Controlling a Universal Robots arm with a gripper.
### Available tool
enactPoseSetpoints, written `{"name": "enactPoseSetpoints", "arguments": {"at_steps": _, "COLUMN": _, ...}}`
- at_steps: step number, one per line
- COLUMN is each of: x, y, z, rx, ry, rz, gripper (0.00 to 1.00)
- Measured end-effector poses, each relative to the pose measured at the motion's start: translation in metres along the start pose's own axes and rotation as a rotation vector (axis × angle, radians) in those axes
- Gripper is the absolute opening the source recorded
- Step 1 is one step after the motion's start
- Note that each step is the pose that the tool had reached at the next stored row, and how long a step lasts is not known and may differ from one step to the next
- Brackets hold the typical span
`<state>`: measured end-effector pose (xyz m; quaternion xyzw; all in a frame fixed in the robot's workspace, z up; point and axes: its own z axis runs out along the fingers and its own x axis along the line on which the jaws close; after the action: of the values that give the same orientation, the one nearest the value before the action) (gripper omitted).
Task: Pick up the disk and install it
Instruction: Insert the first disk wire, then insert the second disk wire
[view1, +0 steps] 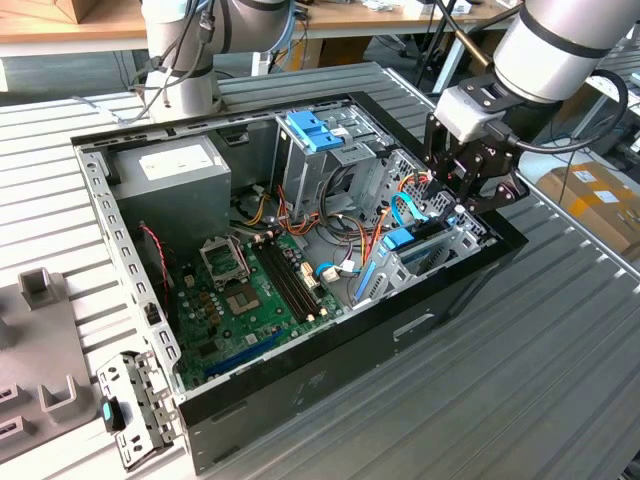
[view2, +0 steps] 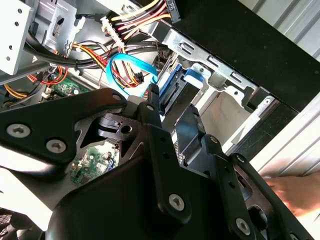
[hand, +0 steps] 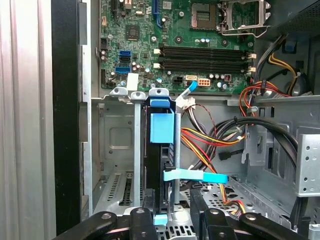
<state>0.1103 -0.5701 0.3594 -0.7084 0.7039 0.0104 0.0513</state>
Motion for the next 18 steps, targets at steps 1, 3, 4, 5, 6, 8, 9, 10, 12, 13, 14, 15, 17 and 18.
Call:
{"name": "enactPoseSetpoints", "arguments": {"at_steps": 1, "x": 0.0, "y": 0.0, "z": 0.0, "rx": 0.0, "ry": 0.0001, "rz": 0.0, "gripper": 0.42}}
{"name": "enactPoseSetpoints", "arguments": {"at_steps": 3, "x": -0.0007, "y": -0.0001, "z": 0.0, "rx": 0.0, "ry": 0.0004, "rz": 0.0, "gripper": 0.42}}
{"name": "enactPoseSetpoints", "arguments": {"at_steps": 4, "x": -0.0011, "y": -0.0001, "z": 0.0001, "rx": 0.0, "ry": 0.0009, "rz": 0.0, "gripper": 0.42}}
{"name": "enactPoseSetpoints", "arguments": {"at_steps": 5, "x": -0.0015, "y": -0.0001, "z": 0.0, "rx": 0.0, "ry": 0.0025, "rz": 0.001, "gripper": 0.42}}
{"name": "enactPoseSetpoints", "arguments": {"at_steps": 6, "x": -0.002, "y": -0.0001, "z": -0.0002, "rx": 0.0, "ry": 0.0052, "rz": 0.001, "gripper": 0.42}}
{"name": "enactPoseSetpoints", "arguments": {"at_steps": 8, "x": -0.0027, "y": -0.0001, "z": -0.0011, "rx": 0.0, "ry": 0.0129, "rz": 0.001, "gripper": 0.42}}
{"name": "enactPoseSetpoints", "arguments": {"at_steps": 9, "x": -0.0027, "y": -0.0001, "z": -0.0012, "rx": 0.0, "ry": 0.0146, "rz": 0.001, "gripper": 0.42}}
{"name": "enactPoseSetpoints", "arguments": {"at_steps": 10, "x": -0.0027, "y": -0.0001, "z": -0.0013, "rx": 0.0, "ry": 0.0148, "rz": 0.001, "gripper": 0.42}}
{"name": "enactPoseSetpoints", "arguments": {"at_steps": 12, "x": -0.0028, "y": -0.0001, "z": -0.0013, "rx": 0.0001, "ry": 0.0148, "rz": 0.002, "gripper": 0.42}}
{"name": "enactPoseSetpoints", "arguments": {"at_steps": 13, "x": -0.0028, "y": -0.0001, "z": -0.0013, "rx": 0.0002, "ry": 0.0149, "rz": 0.003, "gripper": 0.42}}
{"name": "enactPoseSetpoints", "arguments": {"at_steps": 14, "x": -0.0028, "y": -0.0001, "z": -0.0013, "rx": 0.0002, "ry": 0.0149, "rz": 0.003, "gripper": 0.42}}
{"name": "enactPoseSetpoints", "arguments": {"at_steps": 15, "x": -0.0028, "y": -0.0001, "z": -0.0013, "rx": 0.0001, "ry": 0.0149, "rz": 0.003, "gripper": 0.42}}
{"name": "enactPoseSetpoints", "arguments": {"at_steps": 17, "x": -0.0028, "y": -0.0001, "z": -0.0013, "rx": 0.0002, "ry": 0.0149, "rz": 0.003, "gripper": 0.42}}
{"name": "enactPoseSetpoints", "arguments": {"at_steps": 18, "x": -0.0028, "y": -0.0001, "z": -0.0013, "rx": 0.0002, "ry": 0.0149, "rz": 0.003, "gripper": 0.42}}
